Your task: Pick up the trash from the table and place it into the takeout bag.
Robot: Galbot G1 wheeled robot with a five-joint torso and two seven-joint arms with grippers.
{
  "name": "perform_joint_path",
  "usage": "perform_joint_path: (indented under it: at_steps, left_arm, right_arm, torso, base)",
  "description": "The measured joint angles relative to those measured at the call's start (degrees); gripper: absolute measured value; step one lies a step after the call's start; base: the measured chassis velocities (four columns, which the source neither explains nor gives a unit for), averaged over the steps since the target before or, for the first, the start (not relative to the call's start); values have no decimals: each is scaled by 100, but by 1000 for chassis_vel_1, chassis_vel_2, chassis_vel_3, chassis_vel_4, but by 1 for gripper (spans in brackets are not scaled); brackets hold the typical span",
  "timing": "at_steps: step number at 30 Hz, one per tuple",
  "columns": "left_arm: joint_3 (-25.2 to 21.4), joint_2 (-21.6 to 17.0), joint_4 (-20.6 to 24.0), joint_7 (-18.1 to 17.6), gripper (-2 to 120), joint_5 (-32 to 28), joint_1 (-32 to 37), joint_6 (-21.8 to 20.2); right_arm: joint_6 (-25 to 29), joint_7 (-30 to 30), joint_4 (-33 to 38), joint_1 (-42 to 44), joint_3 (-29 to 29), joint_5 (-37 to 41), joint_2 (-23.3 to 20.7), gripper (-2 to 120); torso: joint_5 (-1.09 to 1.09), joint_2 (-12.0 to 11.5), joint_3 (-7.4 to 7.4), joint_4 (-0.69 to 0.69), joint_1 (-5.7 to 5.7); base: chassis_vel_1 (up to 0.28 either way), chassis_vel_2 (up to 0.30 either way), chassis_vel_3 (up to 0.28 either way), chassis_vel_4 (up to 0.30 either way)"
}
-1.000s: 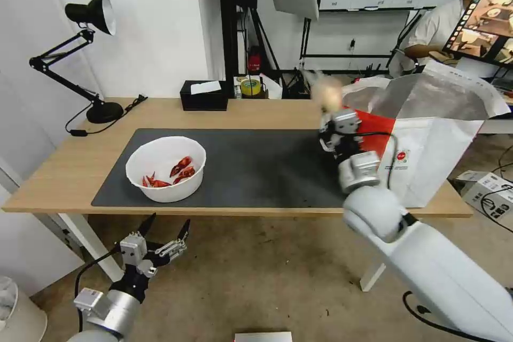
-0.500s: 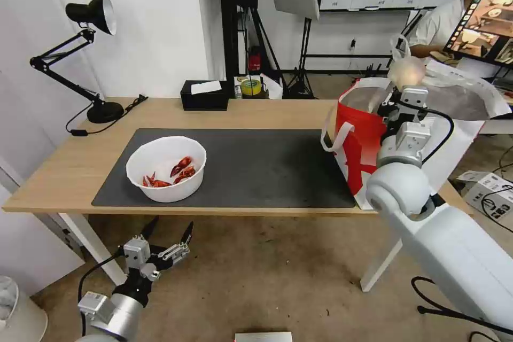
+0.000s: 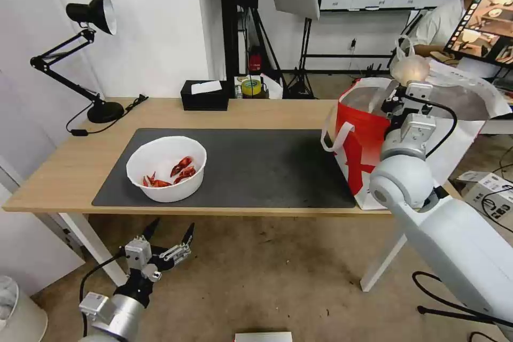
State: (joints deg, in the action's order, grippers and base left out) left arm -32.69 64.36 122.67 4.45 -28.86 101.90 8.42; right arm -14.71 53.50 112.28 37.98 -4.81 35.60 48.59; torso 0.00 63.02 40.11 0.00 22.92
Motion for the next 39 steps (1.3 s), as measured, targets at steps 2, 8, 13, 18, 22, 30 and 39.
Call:
perform_joint_path:
  at_steps: [2,8,13,18,22,30,39]
  left_arm:
    - [14,-3,-7,0,100,-9,-10,8]
    - [39,-5,-28,3,100,-14,-37,11]
    - [34,-38,-8,3,100,-31,-50,11]
    - [-5,-100,14,4,100,-47,-19,11]
    - [-18,-131,24,4,100,-59,-20,-3]
    - [15,-132,27,5,100,-58,-46,-19]
    - [-5,-142,58,11,100,-60,-52,-22]
  right_arm:
    - [-23,26,13,15,-35,76,-20,14]
    - [-46,19,45,25,-45,261,-55,34]
    - [-46,-12,68,42,-37,317,-51,52]
    - [-46,-34,119,115,-73,361,-22,69]
    - [-46,-50,143,155,-97,385,-12,84]
    - [-46,-98,201,232,-141,399,-40,100]
    - [-46,-108,235,247,-158,412,-50,100]
  torso:
    - [0,0,0,0,0]
    - [0,0,0,0,0]
    - [-1,0,0,0,0]
    - [0,0,0,0,0]
    - [0,0,0,0,0]
    - [0,0,0,0,0]
    - [0,0,0,0,0]
  base:
    - [0,0,0,0]
    - [0,0,0,0]
    - [0,0,0,0]
    - [0,0,0,0]
    - [0,0,0,0]
    - [0,0,0,0]
    - [0,0,0,0]
